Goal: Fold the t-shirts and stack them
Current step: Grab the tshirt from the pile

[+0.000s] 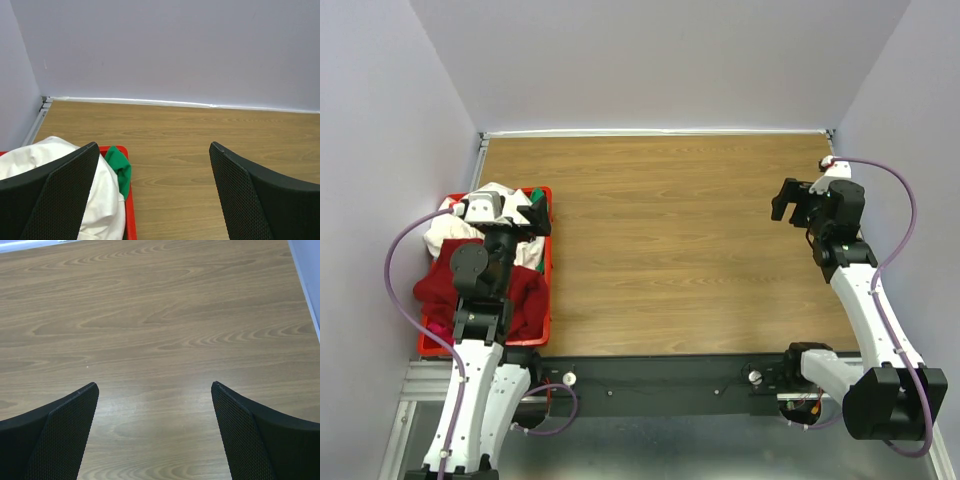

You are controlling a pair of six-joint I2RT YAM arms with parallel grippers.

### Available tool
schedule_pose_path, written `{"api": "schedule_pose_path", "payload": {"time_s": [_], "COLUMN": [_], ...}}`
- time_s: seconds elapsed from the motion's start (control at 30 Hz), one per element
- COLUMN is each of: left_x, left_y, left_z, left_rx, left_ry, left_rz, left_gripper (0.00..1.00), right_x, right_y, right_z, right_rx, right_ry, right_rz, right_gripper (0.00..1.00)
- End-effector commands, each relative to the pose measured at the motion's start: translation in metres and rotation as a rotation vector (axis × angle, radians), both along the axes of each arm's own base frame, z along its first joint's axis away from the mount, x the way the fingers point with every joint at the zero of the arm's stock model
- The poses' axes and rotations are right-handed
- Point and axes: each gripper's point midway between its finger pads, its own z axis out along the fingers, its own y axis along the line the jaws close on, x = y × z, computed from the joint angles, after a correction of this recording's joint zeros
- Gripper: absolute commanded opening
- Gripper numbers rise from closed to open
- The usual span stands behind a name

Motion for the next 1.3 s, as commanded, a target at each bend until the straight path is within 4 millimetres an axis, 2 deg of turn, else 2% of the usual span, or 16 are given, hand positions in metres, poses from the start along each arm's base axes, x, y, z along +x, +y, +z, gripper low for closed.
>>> {"api": "schedule_pose_path", "payload": {"time_s": [0.0, 0.1, 0.13, 0.2, 0.3, 0.33, 0.37, 0.4, 0.5, 0.53, 0.6, 0.63, 0.77, 0.97, 1.1, 1.27], "left_x": [-0.005, -0.006, -0.005, -0.004, 0.007, 0.017, 0.021, 0.033, 0.049, 0.062, 0.074, 0.086, 0.097, 0.093, 0.096, 0.106], "left_y": [0.004, 0.004, 0.005, 0.005, 0.007, 0.005, 0.005, 0.005, 0.003, 0.006, 0.012, 0.017, 0.047, 0.067, 0.080, 0.079], "left_z": [0.016, 0.024, 0.029, 0.033, 0.035, 0.023, 0.030, 0.019, 0.021, 0.005, 0.001, -0.018, -0.058, -0.110, -0.126, -0.153], "left_rx": [-0.039, -0.067, -0.069, -0.075, -0.090, -0.098, -0.107, -0.114, -0.154, -0.163, -0.210, -0.226, -0.281, -0.296, -0.299, -0.304], "left_ry": [-0.016, 0.009, 0.021, 0.037, 0.094, 0.151, 0.155, 0.207, 0.261, 0.326, 0.369, 0.437, 0.607, 0.714, 0.735, 0.800], "left_rz": [0.024, 0.027, 0.029, 0.034, 0.052, 0.049, 0.053, 0.055, 0.048, 0.065, 0.105, 0.138, 0.361, 0.522, 0.568, 0.571], "left_gripper": [0.98, 0.98, 0.98, 0.98, 0.98, 0.98, 0.97, 0.96, 0.96, 0.96, 0.90, 0.85, 0.64, 0.59, 0.59, 0.55], "right_x": [0.004, -0.006, -0.019, -0.030, -0.041, -0.042, -0.045, -0.047, -0.050, -0.050, -0.050, -0.050, -0.052, -0.051, -0.052, -0.051], "right_y": [0.019, 0.059, 0.085, 0.097, 0.101, 0.099, 0.097, 0.096, 0.095, 0.094, 0.092, 0.090, 0.085, 0.083, 0.083, 0.082], "right_z": [0.030, 0.036, 0.031, 0.020, -0.001, -0.008, -0.020, -0.025, -0.033, -0.033, -0.026, -0.026, -0.031, -0.030, -0.030, -0.030], "right_rx": [0.010, -0.051, -0.031, -0.062, -0.080, -0.086, -0.095, -0.096, -0.125, -0.132, -0.162, -0.170, -0.190, -0.203, -0.202, -0.205], "right_ry": [-0.080, -0.122, -0.123, -0.107, -0.078, -0.065, -0.045, -0.035, -0.021, -0.022, -0.031, -0.031, -0.022, -0.020, -0.022, -0.020], "right_rz": [0.119, 0.431, 0.612, 0.740, 0.804, 0.798, 0.792, 0.790, 0.805, 0.807, 0.804, 0.795, 0.769, 0.760, 0.762, 0.757], "right_gripper": [1.00, 1.00, 1.00, 1.00, 1.00, 1.00, 1.00, 1.00, 1.00, 1.00, 1.00, 1.00, 1.00, 1.00, 1.00, 1.00]}}
